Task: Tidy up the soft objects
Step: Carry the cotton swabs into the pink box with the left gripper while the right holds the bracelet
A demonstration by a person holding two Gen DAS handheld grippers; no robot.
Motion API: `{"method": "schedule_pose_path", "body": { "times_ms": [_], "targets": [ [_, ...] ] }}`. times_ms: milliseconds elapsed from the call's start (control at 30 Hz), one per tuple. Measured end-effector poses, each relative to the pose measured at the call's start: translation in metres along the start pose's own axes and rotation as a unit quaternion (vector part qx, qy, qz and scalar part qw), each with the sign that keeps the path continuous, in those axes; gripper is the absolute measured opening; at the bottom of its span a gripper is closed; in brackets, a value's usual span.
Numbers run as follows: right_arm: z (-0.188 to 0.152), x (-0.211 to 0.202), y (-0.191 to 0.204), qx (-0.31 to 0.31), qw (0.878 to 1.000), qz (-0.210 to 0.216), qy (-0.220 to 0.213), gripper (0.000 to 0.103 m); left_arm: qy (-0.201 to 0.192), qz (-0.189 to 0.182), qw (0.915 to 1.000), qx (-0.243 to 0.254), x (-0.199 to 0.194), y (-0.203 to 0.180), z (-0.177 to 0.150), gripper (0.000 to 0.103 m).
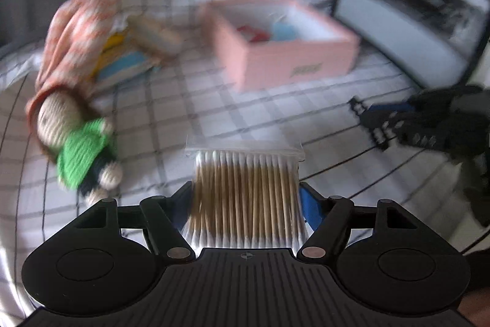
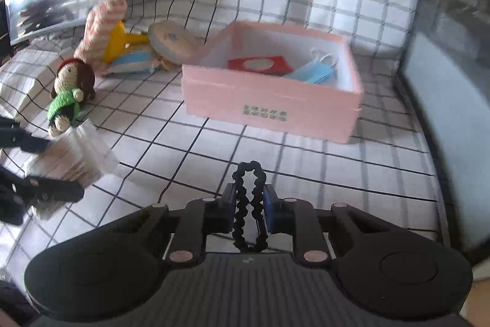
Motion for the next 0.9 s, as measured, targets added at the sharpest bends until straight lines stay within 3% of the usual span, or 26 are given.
{"method": "schedule_pose_path", "body": {
  "times_ms": [67,167,300,367,433,500,567,633,733,900],
  "targets": [
    [0.003,-0.019,-0.008,0.012,1.0,-0.011,-0.01,0.018,-0.017,-0.028,0.9995,0.003,-0.016,-0.01,0.019,0.076],
    [0.011,-0.044,-0.025,0.034,0.998,-0.035,-0.031,0.018,-0.065,-0.068,0.9955,0.01,-0.046,-0.023,0.073,0.076],
    [0.022,-0.066,-0.041,0.057,0.995,-0.054,-0.06,0.018,-0.155,-0.059,0.9851,0.047,-0.073,-0.035,0.166,0.077],
    [0.025,-0.073,-0.045,0.061,0.994,-0.062,-0.072,0.018,-0.191,-0.054,0.9793,0.042,-0.071,-0.041,0.214,0.078],
    [0.026,-0.08,-0.046,0.062,0.992,-0.072,-0.083,0.018,-0.179,-0.077,0.9805,0.027,-0.05,-0.052,0.246,0.079],
    [0.024,-0.083,-0.049,0.065,0.991,-0.08,-0.089,0.018,-0.137,-0.105,0.985,-0.008,-0.013,-0.056,0.263,0.078],
    [0.018,-0.084,-0.053,0.072,0.99,-0.088,-0.088,0.018,-0.087,-0.12,0.9885,-0.03,0.029,-0.056,0.264,0.078],
    [0.011,-0.087,-0.056,0.075,0.989,-0.097,-0.086,0.018,-0.059,-0.105,0.9921,-0.037,0.066,-0.048,0.257,0.075],
    [0.003,-0.086,-0.064,0.082,0.988,-0.106,-0.081,0.018,-0.062,-0.077,0.9939,-0.049,0.088,-0.031,0.23,0.075],
    [0.015,-0.079,-0.073,0.089,0.988,-0.098,-0.079,0.018,-0.088,-0.083,0.9898,-0.075,0.074,-0.011,0.191,0.075]
  ]
}}
Point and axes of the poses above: each gripper's, at about its wrist camera, not at the fingertips, and x roughly the way its jaws point, y to its left, z to its top, the point moved 10 cm from there along x, roughly the way its jaws point, and after that the axes turned 1 degree about -z, right-handed, at the moved point
